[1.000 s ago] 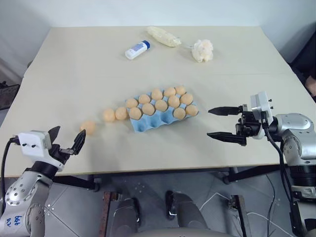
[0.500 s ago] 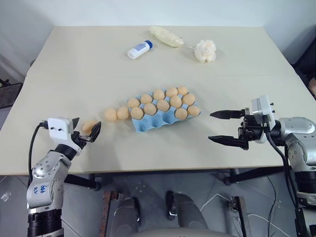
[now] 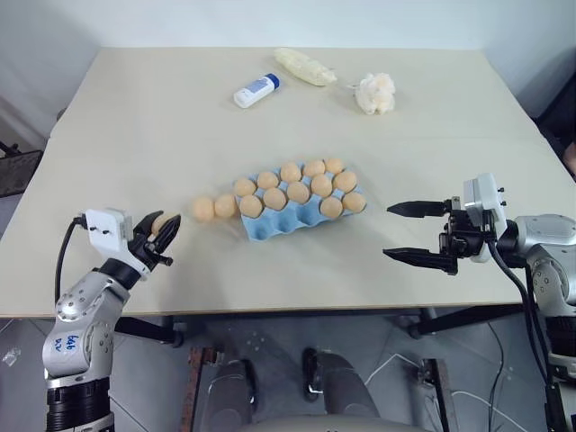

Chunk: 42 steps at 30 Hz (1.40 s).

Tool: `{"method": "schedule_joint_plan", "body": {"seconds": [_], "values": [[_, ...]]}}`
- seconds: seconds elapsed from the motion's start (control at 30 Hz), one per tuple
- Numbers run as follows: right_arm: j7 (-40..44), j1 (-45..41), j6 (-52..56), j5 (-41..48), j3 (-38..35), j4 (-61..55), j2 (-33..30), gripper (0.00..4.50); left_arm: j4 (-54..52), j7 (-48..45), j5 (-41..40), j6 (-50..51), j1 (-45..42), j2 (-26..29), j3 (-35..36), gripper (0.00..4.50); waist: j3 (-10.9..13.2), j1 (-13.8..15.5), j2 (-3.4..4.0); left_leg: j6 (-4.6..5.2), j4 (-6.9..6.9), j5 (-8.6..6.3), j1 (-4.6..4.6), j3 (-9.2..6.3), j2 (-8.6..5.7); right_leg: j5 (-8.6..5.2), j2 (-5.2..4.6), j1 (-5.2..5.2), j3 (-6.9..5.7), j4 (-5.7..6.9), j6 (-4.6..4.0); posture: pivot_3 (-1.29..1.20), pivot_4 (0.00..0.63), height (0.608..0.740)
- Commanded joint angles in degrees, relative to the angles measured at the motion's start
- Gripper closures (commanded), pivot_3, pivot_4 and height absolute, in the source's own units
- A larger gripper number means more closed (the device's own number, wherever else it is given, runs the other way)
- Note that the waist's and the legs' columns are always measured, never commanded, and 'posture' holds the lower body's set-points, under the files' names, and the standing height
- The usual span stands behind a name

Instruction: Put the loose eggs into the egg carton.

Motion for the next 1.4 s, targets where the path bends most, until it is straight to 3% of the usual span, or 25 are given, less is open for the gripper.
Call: {"method": "schedule_joint_plan", "body": {"seconds": [0.03,0.2,0.47,0.8,1.07,1.37,1.4], "values": [[0.62,-0.19,-0.62,1.68,-2.55,-1.18,-0.90,0.00,-5.61,-2.03,-3.52,1.05,-3.89,1.34,-0.86,2.97,0.00,0.08,0.00,0.01,0.02,0.00,0.00,0.00,-0.04,0.00,0.00,0.01,0.00,0.00,0.00,0.00,0.150,0.740],[0.44,0.05,-0.84,3.72,-3.33,-2.00,0.13,0.00,-2.96,-3.65,-2.19,1.20,-12.93,-1.02,-8.44,2.97,0.00,0.30,0.00,0.04,0.06,0.02,-0.01,0.01,-0.10,0.06,0.03,0.04,-0.06,0.01,0.11,0.00,0.150,0.740],[-1.30,2.59,-4.24,3.43,-4.97,-2.99,1.57,0.00,17.21,-11.87,2.15,-3.48,-27.75,-9.76,-20.04,2.97,0.00,0.62,0.00,0.29,0.13,0.18,0.01,0.09,-0.12,0.12,0.30,0.04,-0.22,0.05,0.20,0.00,0.150,0.740],[-6.89,9.36,-5.90,3.00,-6.52,-7.71,3.29,0.00,48.62,-27.64,10.47,-15.63,-43.37,-14.93,-26.51,2.97,0.01,1.38,0.01,0.28,0.33,0.17,-0.01,0.06,-0.04,0.12,0.69,0.03,-0.28,0.10,0.21,0.00,0.150,0.740],[-11.06,16.07,-5.59,4.01,-9.29,-13.04,3.60,0.00,55.87,-34.06,14.41,-20.80,-47.20,-16.09,-27.49,2.97,0.02,1.34,0.01,0.27,0.29,0.12,-0.04,0.04,0.00,0.11,0.73,0.02,-0.30,0.06,0.19,0.00,0.150,0.740],[-12.36,15.74,-5.50,4.40,-8.83,-12.95,3.24,0.00,56.59,-30.73,16.50,-22.77,-48.05,-16.64,-25.82,0.15,0.02,1.38,0.00,0.28,0.40,0.12,-0.03,0.01,0.01,0.09,0.80,0.02,-0.22,0.07,0.17,0.00,0.150,0.740],[-12.28,15.28,-5.51,4.29,-8.64,-12.55,3.13,0.00,55.94,-29.88,16.57,-23.43,-48.06,-16.42,-25.34,0.03,0.02,1.38,0.00,0.28,0.40,0.12,-0.03,0.01,0.01,0.09,0.80,0.02,-0.21,0.07,0.17,0.00,0.150,0.740]]}}
